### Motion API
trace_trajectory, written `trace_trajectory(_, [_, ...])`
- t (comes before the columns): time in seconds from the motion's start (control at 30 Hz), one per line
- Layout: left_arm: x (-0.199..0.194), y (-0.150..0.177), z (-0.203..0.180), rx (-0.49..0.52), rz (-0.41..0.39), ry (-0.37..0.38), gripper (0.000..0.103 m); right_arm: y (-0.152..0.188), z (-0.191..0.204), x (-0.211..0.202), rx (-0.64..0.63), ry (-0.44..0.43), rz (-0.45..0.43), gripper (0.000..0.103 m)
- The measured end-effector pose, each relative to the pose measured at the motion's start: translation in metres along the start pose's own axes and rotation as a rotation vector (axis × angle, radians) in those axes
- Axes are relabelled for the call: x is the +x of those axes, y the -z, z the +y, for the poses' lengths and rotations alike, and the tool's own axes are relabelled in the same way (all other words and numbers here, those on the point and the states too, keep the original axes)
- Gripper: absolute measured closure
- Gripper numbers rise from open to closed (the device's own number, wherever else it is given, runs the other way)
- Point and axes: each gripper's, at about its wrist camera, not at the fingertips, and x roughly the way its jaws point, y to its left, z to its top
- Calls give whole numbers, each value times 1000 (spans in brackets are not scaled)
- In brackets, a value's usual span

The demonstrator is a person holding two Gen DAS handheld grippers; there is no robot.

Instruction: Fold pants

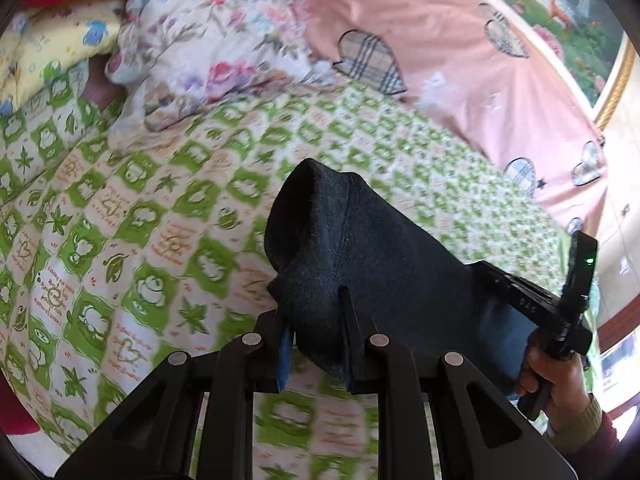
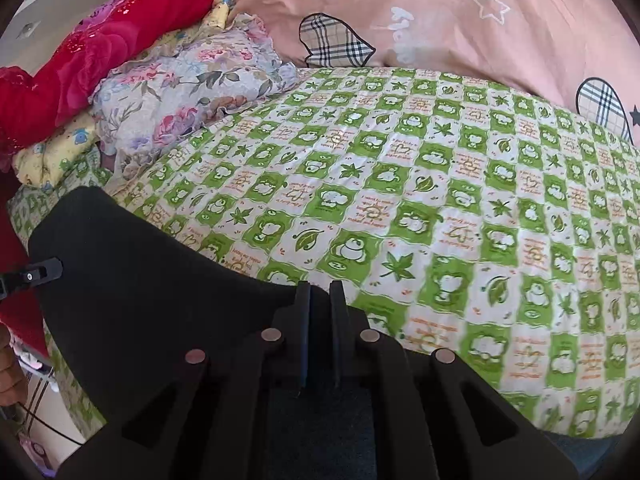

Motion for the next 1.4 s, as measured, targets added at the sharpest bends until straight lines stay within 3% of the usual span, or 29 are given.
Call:
trace_trajectory(0.2, [28,12,15,-15,90,-76,75,9,-10,16,77,-28,22,88])
trace_trajectory(0.3, [16,12,19,-26,66,-97,60,8,-16,-4,115,-27,-8,82])
trace_trajectory(0.43, [-11,5,15,-21,5,-100,59,14,-29,-49,168,-24,-81,67])
trace_trajectory(0.6, [-32,-1,-15,61,-28,-59,52,39,-55,-104,249,-8,-137,65])
trace_trajectory(0.77, [-19,14,-75,226,22,24,49,75,-86,-153,340,43,-160,65])
trace_trajectory(1.0, [9,64,-181,520,128,137,47,131,-123,-213,468,162,-192,65])
trace_trajectory(1.4, [43,140,-328,890,249,299,46,206,-180,-264,684,279,-229,65])
